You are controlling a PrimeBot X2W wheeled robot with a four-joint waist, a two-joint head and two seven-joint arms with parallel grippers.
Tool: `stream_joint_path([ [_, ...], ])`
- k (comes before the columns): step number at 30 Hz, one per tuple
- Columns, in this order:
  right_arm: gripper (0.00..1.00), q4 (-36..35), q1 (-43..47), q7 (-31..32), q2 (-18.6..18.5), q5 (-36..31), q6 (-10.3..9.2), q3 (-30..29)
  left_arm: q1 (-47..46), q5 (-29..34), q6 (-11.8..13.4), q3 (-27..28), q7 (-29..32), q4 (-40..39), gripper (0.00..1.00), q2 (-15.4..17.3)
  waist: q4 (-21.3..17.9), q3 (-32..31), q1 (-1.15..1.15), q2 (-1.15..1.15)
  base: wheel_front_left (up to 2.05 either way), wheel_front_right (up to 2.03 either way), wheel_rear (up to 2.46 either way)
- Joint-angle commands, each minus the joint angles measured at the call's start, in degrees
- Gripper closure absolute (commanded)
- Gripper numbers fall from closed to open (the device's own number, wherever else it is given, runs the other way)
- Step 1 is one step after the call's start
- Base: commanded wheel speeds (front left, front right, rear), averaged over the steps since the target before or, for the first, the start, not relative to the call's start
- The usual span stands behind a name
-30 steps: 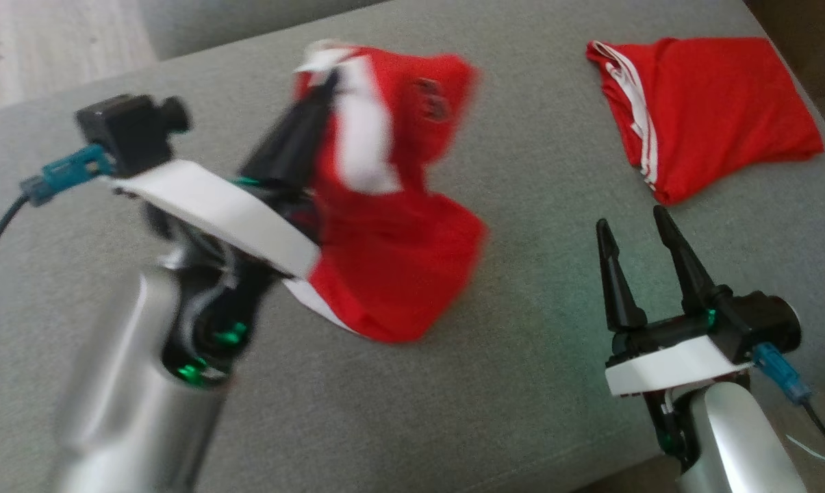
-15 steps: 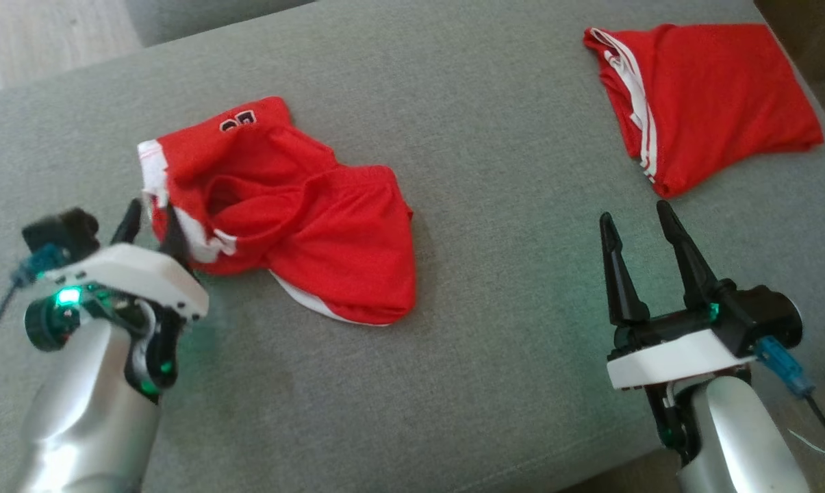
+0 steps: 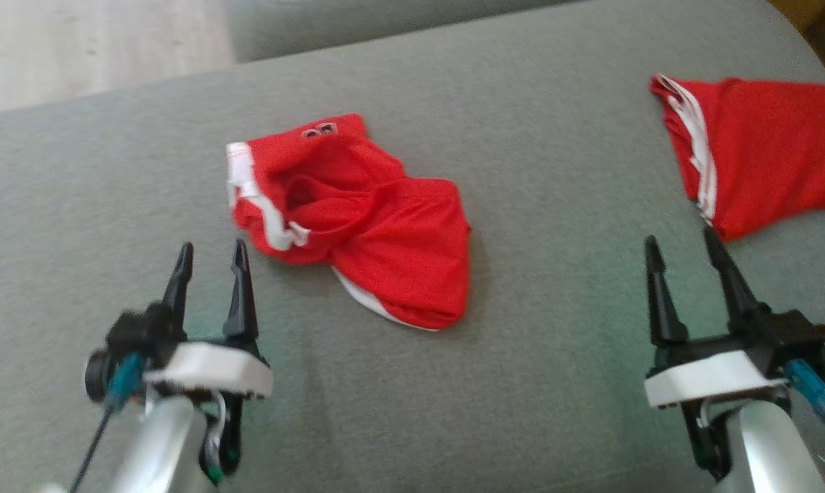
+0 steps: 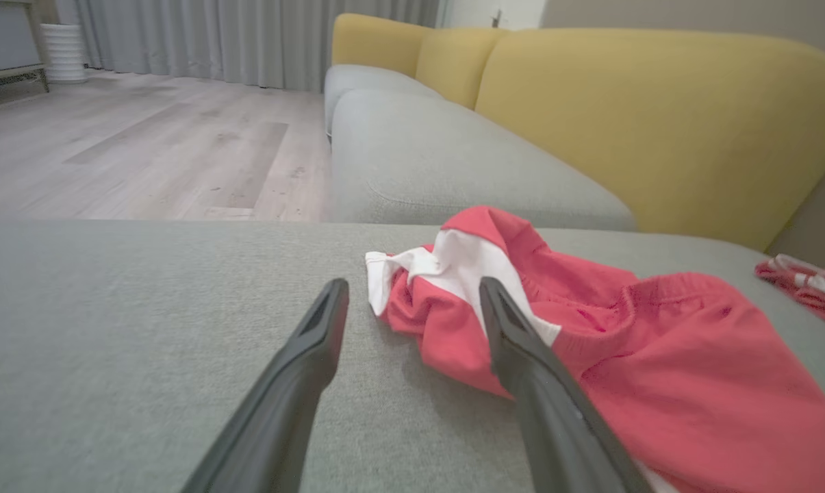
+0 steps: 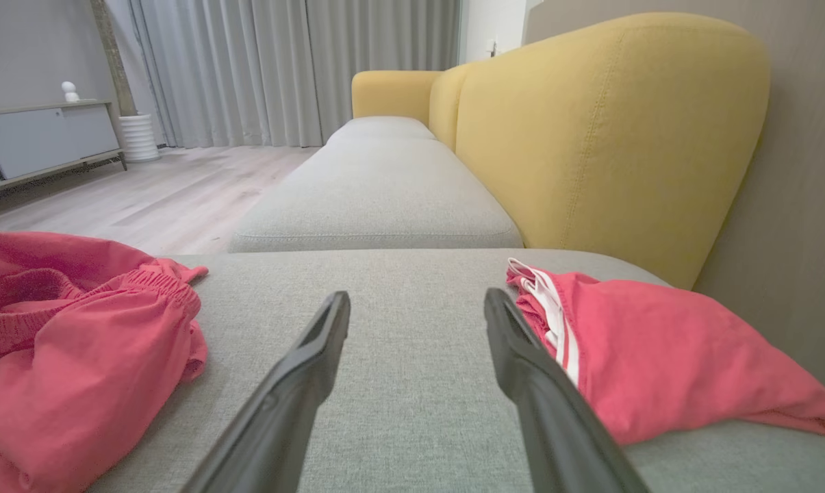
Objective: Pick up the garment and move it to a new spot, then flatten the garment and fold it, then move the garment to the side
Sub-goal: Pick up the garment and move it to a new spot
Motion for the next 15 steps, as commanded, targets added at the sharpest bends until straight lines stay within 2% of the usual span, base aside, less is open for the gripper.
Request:
stream_joint_path([
  [1, 0.00, -1.91, -0.13, -0.62, -0.10, -0.63, -0.04, 0.22, 1.14, 1.47, 0.78, 3.98, -0.67, -5.13, 0.00, -0.23, 2.66, -1.94, 0.00, 0.00, 0.00, 0.00, 0.00],
  [3, 0.00, -1.85, 0.77, -0.62, -0.13, -1.20, -0.04, -1.12, 5.73, 3.94, 0.28, 5.99, -0.68, -9.43, 0.00, -1.69, 4.19, -2.67, 0.00, 0.00, 0.00, 0.00, 0.00],
  [8, 0.00, -1.20, 2.93, -0.62, -0.22, -1.74, -0.04, -3.20, 13.65, 9.96, -0.70, 9.51, -0.69, -14.26, 0.00, -3.56, 7.14, -4.11, 0.00, 0.00, 0.00, 0.00, 0.00],
  [15, 0.00, 0.43, 7.43, -0.62, -0.25, -1.44, -0.04, -5.98, 21.34, 15.41, -3.86, 14.55, -0.70, -15.25, 0.00, -5.94, 11.24, -6.75, 0.00, 0.00, 0.00, 0.00, 0.00],
])
